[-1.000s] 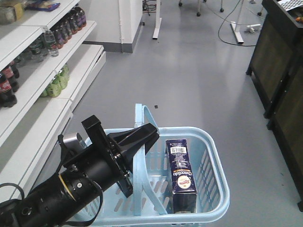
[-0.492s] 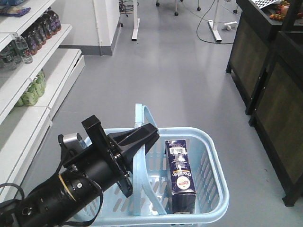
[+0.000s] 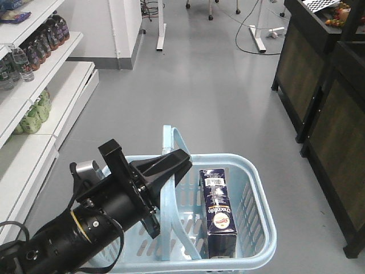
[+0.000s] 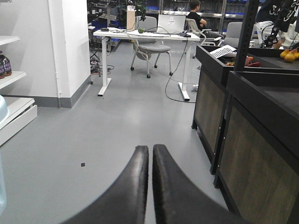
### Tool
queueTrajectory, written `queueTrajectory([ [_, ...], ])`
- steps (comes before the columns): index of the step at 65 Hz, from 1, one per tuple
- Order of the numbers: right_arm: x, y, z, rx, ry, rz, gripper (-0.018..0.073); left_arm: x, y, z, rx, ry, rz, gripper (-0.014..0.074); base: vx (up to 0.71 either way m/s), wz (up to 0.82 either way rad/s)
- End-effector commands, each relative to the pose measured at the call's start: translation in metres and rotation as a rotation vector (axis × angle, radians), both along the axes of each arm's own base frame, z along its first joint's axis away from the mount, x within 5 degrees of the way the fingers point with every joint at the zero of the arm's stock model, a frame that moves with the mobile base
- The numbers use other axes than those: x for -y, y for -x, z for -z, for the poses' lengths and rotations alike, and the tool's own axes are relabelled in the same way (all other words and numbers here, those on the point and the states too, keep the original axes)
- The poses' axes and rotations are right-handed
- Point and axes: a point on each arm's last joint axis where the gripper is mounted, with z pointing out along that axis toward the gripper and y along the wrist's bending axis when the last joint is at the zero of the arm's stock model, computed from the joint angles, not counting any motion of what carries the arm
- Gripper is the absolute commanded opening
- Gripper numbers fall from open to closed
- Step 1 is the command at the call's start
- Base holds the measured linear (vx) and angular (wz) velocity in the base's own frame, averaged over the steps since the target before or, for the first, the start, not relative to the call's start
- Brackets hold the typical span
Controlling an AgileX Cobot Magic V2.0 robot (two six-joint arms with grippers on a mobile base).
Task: Left arm holds basket, right arm returns cookies
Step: 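Turn away from the shelves and drive toward the wooden counters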
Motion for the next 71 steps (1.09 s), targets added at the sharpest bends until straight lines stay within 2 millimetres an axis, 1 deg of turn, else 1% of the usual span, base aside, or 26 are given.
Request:
queueTrajectory([
  [1,0.0002,-0.0004,-0.0014,0.064,0.013,0.003,-0.0006,-0.0053,0.007,-0.0397,0.209,0.246,0.01,-0.0003,0.15,0.01],
  [33,0.0002,-0.0004,-0.0014,0.064,0.013,0.003,-0.0006,-0.0052,0.007,-0.0397,0.209,0.245,0.011,-0.0003,0.22,0.0],
  [71,0.0002,-0.0004,-0.0014,0.064,0.013,0.003,-0.0006,-0.0052,0.007,-0.0397,0.209,0.245,0.011,-0.0003,0.33,-0.01],
])
